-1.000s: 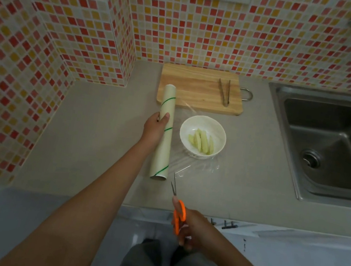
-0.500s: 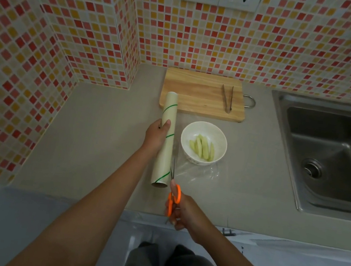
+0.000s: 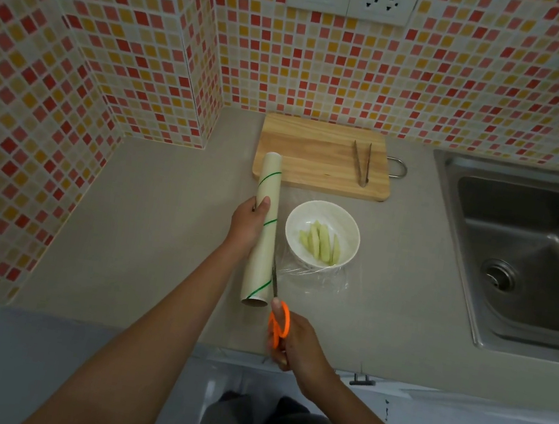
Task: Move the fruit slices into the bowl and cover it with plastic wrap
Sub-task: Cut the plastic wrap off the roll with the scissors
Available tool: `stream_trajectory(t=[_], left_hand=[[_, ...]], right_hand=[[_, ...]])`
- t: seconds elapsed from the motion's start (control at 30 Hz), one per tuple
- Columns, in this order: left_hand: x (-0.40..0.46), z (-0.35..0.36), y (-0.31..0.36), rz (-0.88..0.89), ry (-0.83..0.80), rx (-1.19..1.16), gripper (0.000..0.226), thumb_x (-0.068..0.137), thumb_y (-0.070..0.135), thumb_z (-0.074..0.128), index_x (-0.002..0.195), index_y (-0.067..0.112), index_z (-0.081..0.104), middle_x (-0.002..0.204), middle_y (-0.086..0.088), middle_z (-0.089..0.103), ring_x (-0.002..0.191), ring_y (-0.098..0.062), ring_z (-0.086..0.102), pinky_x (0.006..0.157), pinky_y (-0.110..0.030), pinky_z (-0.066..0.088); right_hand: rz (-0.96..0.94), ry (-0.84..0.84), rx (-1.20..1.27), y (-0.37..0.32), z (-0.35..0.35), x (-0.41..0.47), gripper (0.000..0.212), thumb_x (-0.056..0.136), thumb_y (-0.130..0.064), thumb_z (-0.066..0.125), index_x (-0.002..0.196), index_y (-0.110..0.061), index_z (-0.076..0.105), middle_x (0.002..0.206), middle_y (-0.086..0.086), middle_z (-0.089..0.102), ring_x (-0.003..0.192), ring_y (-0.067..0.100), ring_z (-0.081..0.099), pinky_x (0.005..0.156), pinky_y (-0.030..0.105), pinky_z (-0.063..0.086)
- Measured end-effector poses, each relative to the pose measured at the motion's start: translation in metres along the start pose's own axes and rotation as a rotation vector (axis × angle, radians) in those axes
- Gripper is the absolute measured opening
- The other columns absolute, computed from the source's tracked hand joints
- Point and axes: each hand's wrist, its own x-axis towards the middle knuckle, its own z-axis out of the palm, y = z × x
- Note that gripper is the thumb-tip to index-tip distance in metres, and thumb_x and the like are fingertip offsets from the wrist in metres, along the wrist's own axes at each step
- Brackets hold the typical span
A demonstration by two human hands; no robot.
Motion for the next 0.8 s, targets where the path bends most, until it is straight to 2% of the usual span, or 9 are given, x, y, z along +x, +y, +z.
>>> stream_trajectory(t=[0.13, 0.23, 0.4, 0.57, 0.7, 0.8], left_hand=[[-0.001, 0.000, -0.003, -0.017, -0.008, -0.015, 0.039, 0.098, 0.030, 0.046, 0.098, -0.007, 0.059, 0.084, -0.016, 0.055, 0.078, -0.023, 0.052, 0.072, -0.036, 0.042], [-0.001, 0.000, -0.003, -0.024, -0.022, -0.025, 0.030, 0.098, 0.030, 0.045, 0.091, 0.005, 0.059, 0.082, -0.012, 0.057, 0.076, -0.023, 0.055, 0.072, -0.035, 0.044], [-0.001, -0.001, -0.002, -0.013, -0.024, -0.029, 0.029, 0.098, 0.030, 0.045, 0.090, 0.005, 0.058, 0.082, -0.014, 0.056, 0.075, -0.023, 0.054, 0.071, -0.036, 0.043], [-0.002, -0.003, 0.000, -0.003, -0.021, 0.010, 0.041, 0.098, 0.030, 0.045, 0.101, -0.010, 0.057, 0.085, -0.017, 0.054, 0.078, -0.023, 0.052, 0.072, -0.036, 0.042], [-0.004, -0.004, 0.000, -0.001, -0.024, 0.019, 0.042, 0.098, 0.029, 0.045, 0.103, -0.011, 0.057, 0.087, -0.018, 0.056, 0.080, -0.023, 0.053, 0.074, -0.036, 0.042], [-0.005, -0.004, 0.001, -0.006, -0.028, 0.013, 0.040, 0.099, 0.029, 0.044, 0.101, -0.009, 0.058, 0.087, -0.017, 0.056, 0.080, -0.024, 0.053, 0.073, -0.036, 0.042]], right_hand=[[0.024, 0.016, -0.030, -0.003, 0.002, 0.009, 0.058, 0.070, -0.077, 0.048, 0.052, -0.022, 0.049, 0.044, -0.004, 0.050, 0.034, 0.009, 0.038, 0.038, 0.016, 0.032], [0.069, 0.039, -0.082, -0.010, 0.004, 0.016, 0.064, 0.068, -0.085, 0.044, 0.045, -0.026, 0.053, 0.050, 0.003, 0.052, 0.035, 0.011, 0.041, 0.039, 0.016, 0.034], [0.071, 0.077, -0.107, -0.016, 0.004, 0.024, 0.062, 0.080, -0.072, 0.047, 0.057, -0.014, 0.049, 0.048, 0.003, 0.052, 0.033, 0.010, 0.040, 0.038, 0.014, 0.032], [-0.064, 0.084, -0.058, -0.018, 0.003, 0.021, 0.050, 0.091, -0.046, 0.053, 0.061, -0.008, 0.042, 0.044, -0.001, 0.042, 0.030, 0.008, 0.033, 0.036, 0.015, 0.027], [-0.059, 0.074, -0.078, -0.027, 0.001, 0.024, 0.052, 0.090, -0.052, 0.051, 0.067, -0.006, 0.047, 0.043, 0.000, 0.041, 0.032, 0.011, 0.033, 0.037, 0.018, 0.028], [-0.041, 0.069, -0.111, -0.034, 0.000, 0.029, 0.060, 0.088, -0.061, 0.049, 0.063, -0.006, 0.049, 0.039, -0.001, 0.041, 0.032, 0.012, 0.035, 0.038, 0.017, 0.030]])
